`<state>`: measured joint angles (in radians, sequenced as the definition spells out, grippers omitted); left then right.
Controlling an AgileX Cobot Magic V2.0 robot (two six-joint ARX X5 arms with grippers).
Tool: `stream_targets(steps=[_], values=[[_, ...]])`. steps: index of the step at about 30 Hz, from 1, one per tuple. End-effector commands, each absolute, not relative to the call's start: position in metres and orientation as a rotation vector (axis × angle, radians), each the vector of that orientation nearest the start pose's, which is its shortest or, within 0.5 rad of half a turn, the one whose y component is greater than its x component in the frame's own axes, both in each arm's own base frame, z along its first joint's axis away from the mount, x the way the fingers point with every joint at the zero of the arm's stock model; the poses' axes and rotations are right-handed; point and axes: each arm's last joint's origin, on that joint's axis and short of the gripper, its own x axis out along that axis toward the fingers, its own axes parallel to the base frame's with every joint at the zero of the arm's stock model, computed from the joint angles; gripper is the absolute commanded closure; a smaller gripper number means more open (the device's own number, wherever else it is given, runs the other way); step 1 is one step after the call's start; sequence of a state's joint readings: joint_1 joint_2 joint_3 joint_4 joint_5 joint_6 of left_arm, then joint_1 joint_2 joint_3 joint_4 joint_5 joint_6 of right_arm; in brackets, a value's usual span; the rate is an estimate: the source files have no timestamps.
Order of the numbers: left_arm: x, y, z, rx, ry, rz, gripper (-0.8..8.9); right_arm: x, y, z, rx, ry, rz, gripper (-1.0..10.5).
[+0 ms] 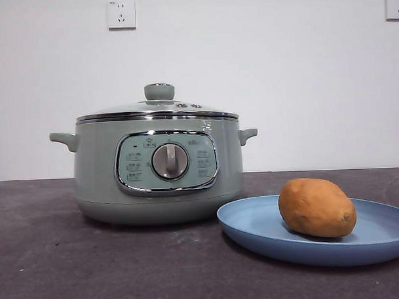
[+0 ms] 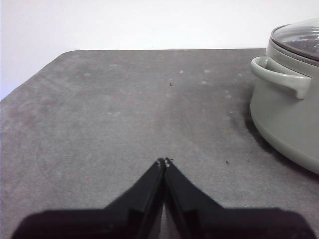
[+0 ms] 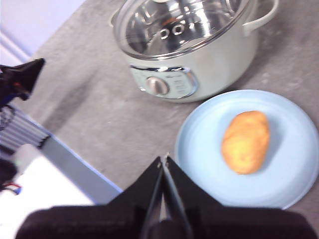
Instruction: Take the potato out from the steamer,put the potato on the plate,close the lid
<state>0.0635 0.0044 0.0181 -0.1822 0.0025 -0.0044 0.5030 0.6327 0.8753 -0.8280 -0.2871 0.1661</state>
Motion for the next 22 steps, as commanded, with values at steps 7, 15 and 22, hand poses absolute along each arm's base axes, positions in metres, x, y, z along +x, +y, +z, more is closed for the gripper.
stream_targets(steps=[7, 15, 22], values=[[0.096, 0.006, 0.147, -0.018, 0.179, 0.063, 8.17, 0.095, 0.032, 0.327, 0.067, 0.293, 0.482, 9.5], [0.096, 0.006, 0.147, -0.018, 0.179, 0.064, 8.17, 0.095, 0.01, 0.283, 0.057, 0.033, 0.269, 9.5], [0.096, 0.006, 0.147, -0.018, 0.179, 0.064, 8.17, 0.093, 0.005, 0.223, 0.057, 0.032, 0.211, 9.5]])
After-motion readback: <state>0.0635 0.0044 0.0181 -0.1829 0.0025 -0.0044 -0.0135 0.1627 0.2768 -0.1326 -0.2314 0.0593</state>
